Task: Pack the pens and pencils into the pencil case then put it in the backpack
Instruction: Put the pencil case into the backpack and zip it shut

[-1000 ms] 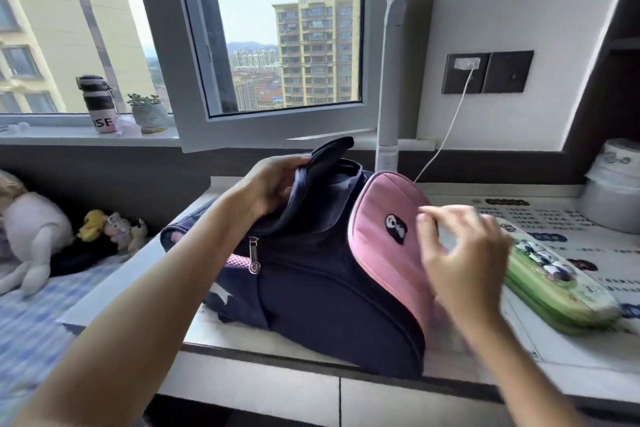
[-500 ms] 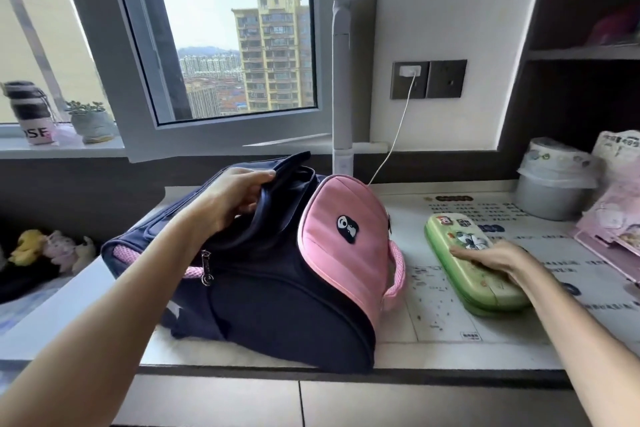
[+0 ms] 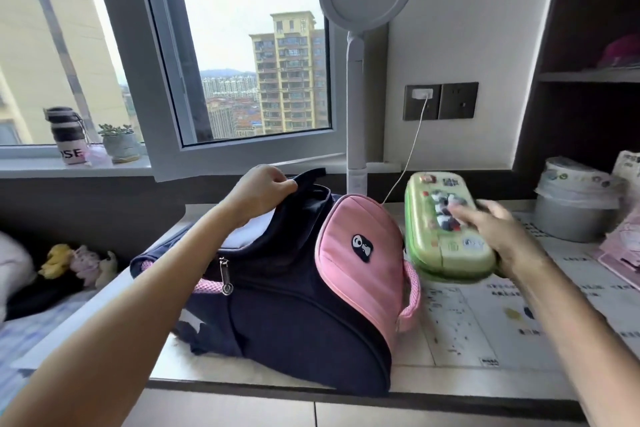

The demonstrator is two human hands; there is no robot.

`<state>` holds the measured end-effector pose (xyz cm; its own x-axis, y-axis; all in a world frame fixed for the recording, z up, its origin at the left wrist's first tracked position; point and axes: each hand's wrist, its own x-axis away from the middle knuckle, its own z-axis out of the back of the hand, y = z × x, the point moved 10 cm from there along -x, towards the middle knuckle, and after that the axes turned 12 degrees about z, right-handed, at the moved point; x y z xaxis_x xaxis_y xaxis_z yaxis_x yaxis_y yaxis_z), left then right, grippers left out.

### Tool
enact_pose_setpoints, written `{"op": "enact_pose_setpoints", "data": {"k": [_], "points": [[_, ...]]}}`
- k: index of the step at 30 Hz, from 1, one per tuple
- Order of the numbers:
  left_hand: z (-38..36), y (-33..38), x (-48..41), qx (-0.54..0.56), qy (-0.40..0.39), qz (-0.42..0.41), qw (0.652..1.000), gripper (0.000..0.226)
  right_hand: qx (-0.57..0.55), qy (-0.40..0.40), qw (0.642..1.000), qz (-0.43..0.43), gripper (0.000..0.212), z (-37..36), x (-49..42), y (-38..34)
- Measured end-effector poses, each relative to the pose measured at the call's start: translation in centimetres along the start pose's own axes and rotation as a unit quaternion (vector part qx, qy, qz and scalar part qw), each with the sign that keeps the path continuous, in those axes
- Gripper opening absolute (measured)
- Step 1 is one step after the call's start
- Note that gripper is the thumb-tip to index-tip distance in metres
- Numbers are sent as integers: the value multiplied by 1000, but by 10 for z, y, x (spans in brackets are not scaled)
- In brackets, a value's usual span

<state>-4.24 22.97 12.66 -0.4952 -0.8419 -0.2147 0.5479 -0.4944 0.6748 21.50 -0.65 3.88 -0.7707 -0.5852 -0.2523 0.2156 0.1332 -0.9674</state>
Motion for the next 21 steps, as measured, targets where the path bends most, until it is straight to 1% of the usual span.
{"op": "enact_pose_setpoints", "data": {"k": [2, 4, 6, 7, 9, 10, 12, 13, 14, 15, 16, 17, 18, 20, 21], "points": [[12, 2, -5, 7, 10, 4, 1000, 29, -114, -67, 991, -5, 24, -38, 8, -30], [22, 1, -9, 24, 12, 13, 1000, 26, -185, -142, 971, -56, 20, -80, 19, -48], [25, 2, -10, 48, 2, 18, 999, 22, -175, -202, 958, -107, 20, -119, 30, -52], [27, 4, -10, 54, -2, 15, 998, 19, -160, -225, 954, -117, 17, -137, 32, -51], [27, 9, -6, 65, -15, 6, 998, 16, -143, -224, 958, -108, 10, -167, 28, -52], [26, 12, -4, 70, -20, 2, 997, 16, -124, -203, 967, -90, 17, -178, 22, -51], [25, 15, -4, 70, -22, -1, 997, 18, -74, -141, 986, -57, 52, -194, 7, -44], [25, 16, -4, 65, -18, -2, 998, 21, -41, -109, 992, -42, 60, -202, 1, -39], [24, 17, -3, 63, -16, -3, 998, 23, 1, -78, 997, -28, 63, -207, 1, -36], [22, 17, -4, 64, -15, -2, 998, 25, 50, -63, 997, -12, 61, -210, 6, -36], [21, 17, -5, 65, -15, -3, 998, 26, 70, -60, 996, 3, 57, -215, 16, -42], [20, 17, -7, 65, -15, -7, 998, 28, 81, -71, 994, 23, 54, -222, 19, -43], [20, 18, -6, 60, -15, -10, 998, 30, 80, -103, 991, 39, 53, -228, 25, -45], [20, 17, -7, 56, -14, -20, 998, 32, 70, -188, 977, 77, 51, -235, 35, -44], [20, 17, -8, 57, -17, -22, 998, 31, 71, -231, 965, 99, 55, -234, 41, -43]]}}
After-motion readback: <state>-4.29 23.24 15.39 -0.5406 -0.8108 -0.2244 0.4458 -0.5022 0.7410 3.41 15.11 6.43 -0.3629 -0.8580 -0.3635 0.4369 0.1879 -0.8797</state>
